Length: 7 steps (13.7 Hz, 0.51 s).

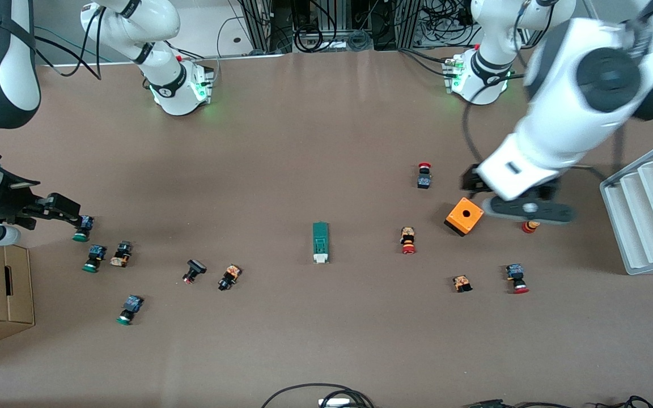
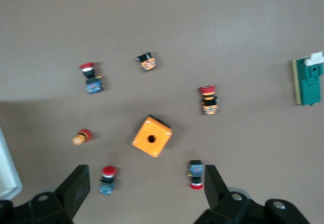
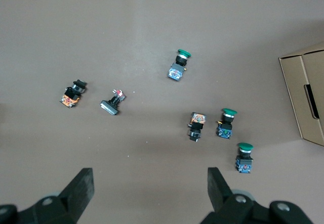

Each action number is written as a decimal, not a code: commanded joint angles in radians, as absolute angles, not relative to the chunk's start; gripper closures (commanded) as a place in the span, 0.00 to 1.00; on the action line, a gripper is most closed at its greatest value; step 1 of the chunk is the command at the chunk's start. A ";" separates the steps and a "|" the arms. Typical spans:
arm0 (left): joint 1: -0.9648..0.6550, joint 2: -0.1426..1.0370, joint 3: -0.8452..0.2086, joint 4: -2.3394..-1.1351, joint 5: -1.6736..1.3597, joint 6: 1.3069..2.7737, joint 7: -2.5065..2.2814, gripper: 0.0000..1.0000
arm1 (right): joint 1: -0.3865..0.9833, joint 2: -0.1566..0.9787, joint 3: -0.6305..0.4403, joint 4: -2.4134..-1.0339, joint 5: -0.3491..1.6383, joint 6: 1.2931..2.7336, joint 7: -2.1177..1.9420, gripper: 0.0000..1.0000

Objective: Close load switch with both arms

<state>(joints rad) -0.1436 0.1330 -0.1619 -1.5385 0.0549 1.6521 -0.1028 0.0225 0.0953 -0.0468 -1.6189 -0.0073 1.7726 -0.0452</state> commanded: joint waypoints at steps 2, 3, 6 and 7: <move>-0.084 -0.047 -0.118 -1.722 0.025 1.701 -0.041 0.00 | 0.018 0.106 -0.046 -1.597 0.014 1.749 -0.071 0.00; -0.086 -0.064 -0.071 -1.747 -0.010 1.701 -0.008 0.00 | 0.018 0.106 -0.046 -1.597 0.014 1.749 -0.071 0.00; -0.087 -0.077 -0.029 -1.775 -0.040 1.703 0.097 0.00 | 0.018 0.110 -0.048 -1.597 0.014 1.749 -0.069 0.00; -0.087 -0.078 -0.023 -1.775 -0.022 1.701 0.095 0.00 | 0.018 0.110 -0.048 -1.597 0.014 1.749 -0.071 0.00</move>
<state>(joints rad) -0.0884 -0.0495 -0.0297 -1.7418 -0.0225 1.6834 0.0735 0.0225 0.0968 -0.0460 -1.6189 -0.0073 1.7717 -0.0528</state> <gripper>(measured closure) 0.000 0.000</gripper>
